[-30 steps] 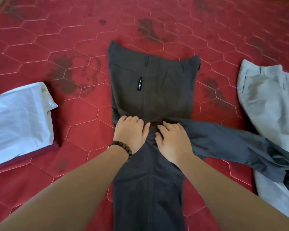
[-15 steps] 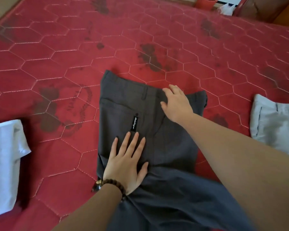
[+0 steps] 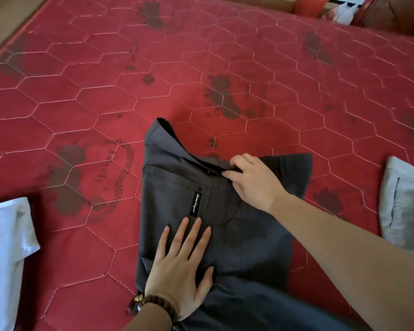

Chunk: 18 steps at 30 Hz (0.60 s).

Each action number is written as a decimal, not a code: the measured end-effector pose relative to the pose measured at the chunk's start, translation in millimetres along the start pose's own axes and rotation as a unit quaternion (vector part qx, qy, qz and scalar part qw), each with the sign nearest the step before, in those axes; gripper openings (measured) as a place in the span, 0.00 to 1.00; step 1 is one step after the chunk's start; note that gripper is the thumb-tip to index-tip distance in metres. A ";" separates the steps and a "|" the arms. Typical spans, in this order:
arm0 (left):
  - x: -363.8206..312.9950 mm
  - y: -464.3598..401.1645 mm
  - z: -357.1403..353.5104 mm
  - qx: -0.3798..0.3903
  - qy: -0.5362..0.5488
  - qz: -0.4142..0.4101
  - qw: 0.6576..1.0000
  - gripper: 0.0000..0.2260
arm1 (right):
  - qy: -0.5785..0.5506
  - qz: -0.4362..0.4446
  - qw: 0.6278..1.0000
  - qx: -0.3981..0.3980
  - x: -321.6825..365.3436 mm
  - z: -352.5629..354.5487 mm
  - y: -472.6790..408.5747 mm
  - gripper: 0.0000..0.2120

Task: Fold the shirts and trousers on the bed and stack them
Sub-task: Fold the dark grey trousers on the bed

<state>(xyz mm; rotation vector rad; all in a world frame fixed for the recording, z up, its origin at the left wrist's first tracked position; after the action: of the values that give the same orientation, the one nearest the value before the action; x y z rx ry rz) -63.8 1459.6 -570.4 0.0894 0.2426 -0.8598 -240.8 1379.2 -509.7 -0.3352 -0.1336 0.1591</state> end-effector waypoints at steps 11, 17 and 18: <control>-2.1 -0.9 6.2 -0.009 -0.002 0.003 1.000 0.32 | -0.021 -0.332 0.936 0.119 -72.9 -8.0 -22.0 0.06; -6.4 -4.3 11.6 -0.022 -0.002 -0.005 1.000 0.32 | -0.026 -0.388 0.920 0.056 -92.8 6.1 -39.6 0.07; -6.9 -7.9 12.7 -0.024 -0.001 -0.002 1.000 0.32 | -0.024 -0.394 0.918 0.039 -98.1 11.8 -48.1 0.08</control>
<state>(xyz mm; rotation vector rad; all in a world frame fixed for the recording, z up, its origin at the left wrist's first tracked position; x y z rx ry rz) -71.9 1457.3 -556.2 0.0441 0.2620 -0.8580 -332.3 1320.7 -492.6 -0.1775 -0.3000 -0.6291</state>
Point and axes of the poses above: each hand's wrist, its own y-axis away from the middle knuckle, its own z-axis out of the back of the hand, x = y × z, the point moved 10 cm from there along -y, towards the middle knuckle, and after that the axes turned 12 degrees about -x, right-handed, at the moved point
